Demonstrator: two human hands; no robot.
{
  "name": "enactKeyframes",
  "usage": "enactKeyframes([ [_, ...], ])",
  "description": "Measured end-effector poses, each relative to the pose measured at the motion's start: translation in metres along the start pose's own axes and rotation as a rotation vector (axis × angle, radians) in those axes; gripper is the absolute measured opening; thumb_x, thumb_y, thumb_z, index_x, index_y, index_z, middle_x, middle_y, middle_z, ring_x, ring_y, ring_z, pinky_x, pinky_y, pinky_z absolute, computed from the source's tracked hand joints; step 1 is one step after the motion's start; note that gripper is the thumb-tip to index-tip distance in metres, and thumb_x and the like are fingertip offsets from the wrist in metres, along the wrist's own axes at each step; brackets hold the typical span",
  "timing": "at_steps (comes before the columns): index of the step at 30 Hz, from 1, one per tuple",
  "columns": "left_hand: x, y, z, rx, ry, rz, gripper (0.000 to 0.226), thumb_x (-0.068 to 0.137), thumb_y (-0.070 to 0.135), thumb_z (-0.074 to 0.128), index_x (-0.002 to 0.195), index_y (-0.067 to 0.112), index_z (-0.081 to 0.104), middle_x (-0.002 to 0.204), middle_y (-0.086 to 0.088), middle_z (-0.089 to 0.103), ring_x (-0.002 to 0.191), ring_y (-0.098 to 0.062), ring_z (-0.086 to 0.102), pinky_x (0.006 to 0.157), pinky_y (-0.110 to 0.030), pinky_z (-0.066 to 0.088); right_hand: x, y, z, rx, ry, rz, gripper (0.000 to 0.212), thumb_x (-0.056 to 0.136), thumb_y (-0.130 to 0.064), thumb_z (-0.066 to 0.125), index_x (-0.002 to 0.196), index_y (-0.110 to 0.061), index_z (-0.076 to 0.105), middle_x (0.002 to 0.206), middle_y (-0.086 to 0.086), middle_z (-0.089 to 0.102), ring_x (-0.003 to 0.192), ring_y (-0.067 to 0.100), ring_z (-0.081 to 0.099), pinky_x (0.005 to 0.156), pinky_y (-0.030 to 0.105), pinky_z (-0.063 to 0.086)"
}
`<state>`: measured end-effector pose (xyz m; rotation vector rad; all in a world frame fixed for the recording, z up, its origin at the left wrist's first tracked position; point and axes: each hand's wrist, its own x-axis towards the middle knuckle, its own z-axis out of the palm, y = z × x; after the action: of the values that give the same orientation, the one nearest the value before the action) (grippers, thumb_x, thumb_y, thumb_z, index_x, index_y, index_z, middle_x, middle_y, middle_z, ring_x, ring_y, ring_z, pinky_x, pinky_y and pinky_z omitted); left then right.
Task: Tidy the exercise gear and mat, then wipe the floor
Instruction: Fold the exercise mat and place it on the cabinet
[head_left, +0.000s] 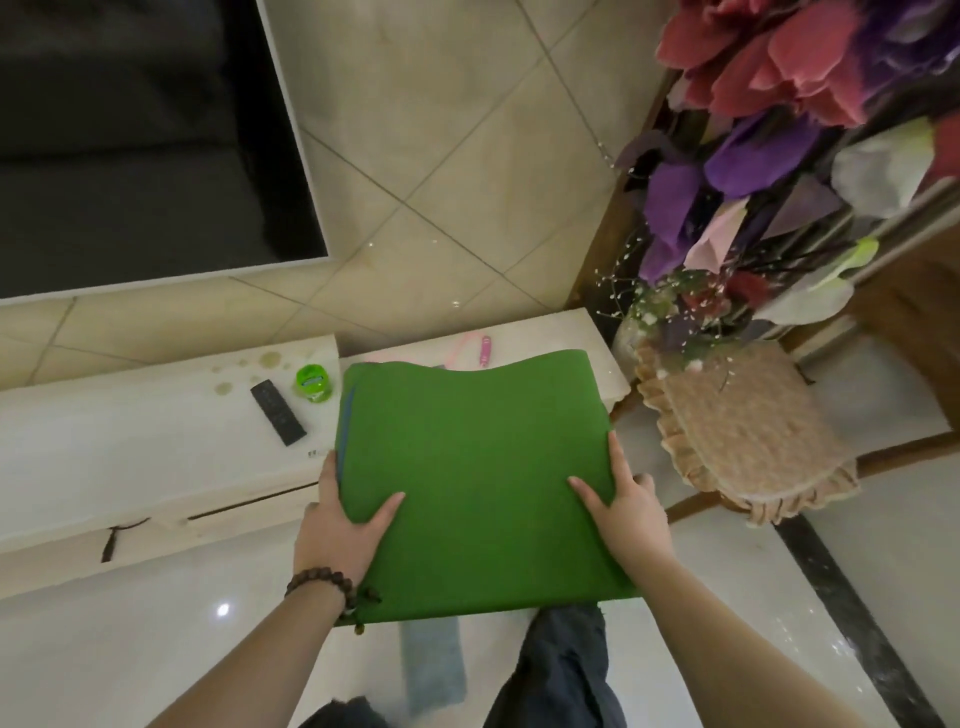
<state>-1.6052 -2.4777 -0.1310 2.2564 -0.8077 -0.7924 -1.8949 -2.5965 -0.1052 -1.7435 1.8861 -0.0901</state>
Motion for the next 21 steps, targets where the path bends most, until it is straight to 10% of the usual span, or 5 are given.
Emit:
enactKeyframes([
  [11, -0.020, 0.131, 0.166, -0.055, 0.120, -0.212, 0.102, 0.068, 0.065, 0.070, 0.148, 0.040, 0.011, 0.109, -0.014, 0.060, 0.095, -0.036, 0.063, 0.083, -0.046, 0.055, 0.182, 0.097, -0.115, -0.161, -0.162, -0.159, 0.082, 0.083, -0.072, 0.039, 0.142, -0.054, -0.015, 0.133, 0.018, 0.040, 0.095, 0.032, 0.060, 0.079, 0.040, 0.055],
  [21, 0.035, 0.135, 0.240, -0.008, 0.081, -0.316, 0.102, 0.071, 0.066, 0.067, 0.148, 0.045, 0.003, 0.102, -0.004, 0.051, 0.086, -0.028, 0.058, 0.081, -0.040, 0.054, 0.279, 0.136, -0.074, -0.131, -0.257, -0.140, 0.087, 0.069, -0.085, 0.032, 0.134, -0.063, -0.022, 0.145, 0.020, 0.036, 0.118, 0.037, 0.053, 0.094, 0.049, 0.049],
])
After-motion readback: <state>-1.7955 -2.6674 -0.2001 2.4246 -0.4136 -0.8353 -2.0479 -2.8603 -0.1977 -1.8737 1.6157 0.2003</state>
